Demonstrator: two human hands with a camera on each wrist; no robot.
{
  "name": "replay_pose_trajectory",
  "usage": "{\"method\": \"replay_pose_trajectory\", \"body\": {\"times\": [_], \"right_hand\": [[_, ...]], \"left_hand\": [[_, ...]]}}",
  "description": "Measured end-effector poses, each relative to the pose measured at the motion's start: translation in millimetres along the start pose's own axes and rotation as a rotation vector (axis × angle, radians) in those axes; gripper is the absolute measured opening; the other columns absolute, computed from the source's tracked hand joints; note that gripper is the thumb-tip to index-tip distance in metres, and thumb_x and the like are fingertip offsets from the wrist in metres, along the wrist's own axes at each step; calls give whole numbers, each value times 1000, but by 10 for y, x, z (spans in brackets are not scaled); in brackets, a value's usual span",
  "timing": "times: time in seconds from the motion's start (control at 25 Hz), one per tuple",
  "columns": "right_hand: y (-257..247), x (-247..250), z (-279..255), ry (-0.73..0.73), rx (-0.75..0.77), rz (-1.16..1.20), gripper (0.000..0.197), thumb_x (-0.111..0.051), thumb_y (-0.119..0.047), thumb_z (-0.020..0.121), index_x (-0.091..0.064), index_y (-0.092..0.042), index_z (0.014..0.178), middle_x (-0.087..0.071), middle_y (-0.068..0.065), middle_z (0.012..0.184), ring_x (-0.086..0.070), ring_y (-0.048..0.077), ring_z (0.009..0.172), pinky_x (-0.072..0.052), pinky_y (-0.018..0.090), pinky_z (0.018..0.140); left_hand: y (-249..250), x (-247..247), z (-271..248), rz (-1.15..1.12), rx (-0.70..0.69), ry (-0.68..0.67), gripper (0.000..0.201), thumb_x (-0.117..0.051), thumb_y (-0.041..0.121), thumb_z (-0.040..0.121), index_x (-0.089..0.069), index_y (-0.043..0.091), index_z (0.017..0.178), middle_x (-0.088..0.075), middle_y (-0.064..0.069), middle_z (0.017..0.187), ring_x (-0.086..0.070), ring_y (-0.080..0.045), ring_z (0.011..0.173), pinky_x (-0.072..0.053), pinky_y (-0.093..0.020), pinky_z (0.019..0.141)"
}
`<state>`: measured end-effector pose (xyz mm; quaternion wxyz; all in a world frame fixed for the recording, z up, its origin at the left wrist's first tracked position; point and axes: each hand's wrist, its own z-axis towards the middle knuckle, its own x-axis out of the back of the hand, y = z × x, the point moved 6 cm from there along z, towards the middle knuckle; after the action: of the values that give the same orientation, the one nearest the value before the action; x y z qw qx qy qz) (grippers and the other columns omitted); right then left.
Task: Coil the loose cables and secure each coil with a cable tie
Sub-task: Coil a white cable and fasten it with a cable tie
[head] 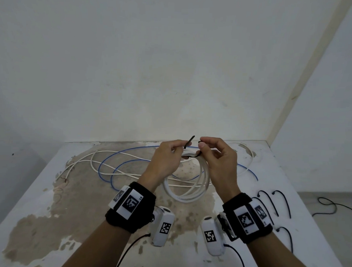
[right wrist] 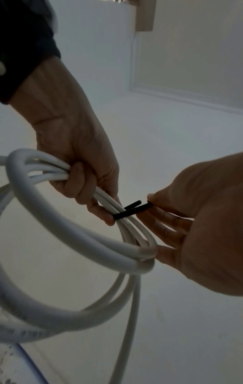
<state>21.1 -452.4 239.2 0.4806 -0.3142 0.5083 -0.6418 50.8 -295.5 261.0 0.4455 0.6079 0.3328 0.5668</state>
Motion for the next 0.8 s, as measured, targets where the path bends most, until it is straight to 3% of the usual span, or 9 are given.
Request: {"method": "replay_pose_trajectory", "body": {"times": [0.08, 0.12, 0.2, 0.28, 0.36, 0.48, 0.8], "right_hand": [[-21, 63, -10, 30, 16, 1, 9, -71, -13, 92, -73, -16, 99, -74, 4, 86, -71, 20, 76, -57, 42, 78], [-23, 85, -13, 41, 17, 4, 9, -71, -13, 92, -74, -17, 99, -73, 1, 85, -71, 19, 76, -57, 42, 79], [-10, 113, -17, 56, 8, 9, 9, -71, -13, 91, -74, -17, 99, -74, -1, 85, -71, 19, 76, -57, 45, 80], [9, 135, -13, 55, 2, 17, 9, -71, -13, 91, -74, -16, 99, -75, -1, 85, -71, 22, 76, -57, 50, 81], [34, 148, -4, 49, -4, 24, 9, -72, -13, 91, -75, -17, 99, -75, 1, 87, -71, 28, 78, -57, 55, 82], [55, 164, 5, 38, -13, 20, 10, -71, -13, 91, -75, -16, 99, -75, 2, 89, -71, 30, 78, -57, 56, 82], [68, 128, 34, -42, -67, 14, 9, -72, -13, 90, -75, -12, 98, -75, 2, 86, -66, 18, 69, -57, 42, 75]], "left_hand": [[23, -66, -22, 4, 22, -6, 37, -38, 9, 100, -71, 18, 114, -73, -7, 98, -52, -11, 65, -26, -10, 35], [27, -95, -25, 7, 29, -9, 37, -37, 9, 100, -71, 17, 113, -72, -7, 96, -57, -11, 54, -26, -10, 35], [28, -143, -31, 35, 24, -13, 38, -37, 7, 98, -72, 17, 108, -73, -5, 92, -54, 1, 36, -27, -12, 36], [4, -189, -2, 76, -11, -20, 38, -38, 8, 97, -74, 21, 102, -75, 0, 96, -65, 5, 54, -37, -15, 44], [-24, -225, 31, 120, -36, -27, 37, -40, 10, 95, -75, 24, 100, -75, 6, 102, -72, -3, 72, -48, -20, 60], [-39, -257, 52, 156, -42, -29, 36, -41, 10, 96, -75, 23, 102, -74, 9, 104, -72, -3, 74, -50, -16, 73], [-50, -237, 38, 172, -53, -13, 37, -41, 11, 96, -74, 23, 107, -74, 7, 105, -72, -3, 76, -52, -21, 78]]}}
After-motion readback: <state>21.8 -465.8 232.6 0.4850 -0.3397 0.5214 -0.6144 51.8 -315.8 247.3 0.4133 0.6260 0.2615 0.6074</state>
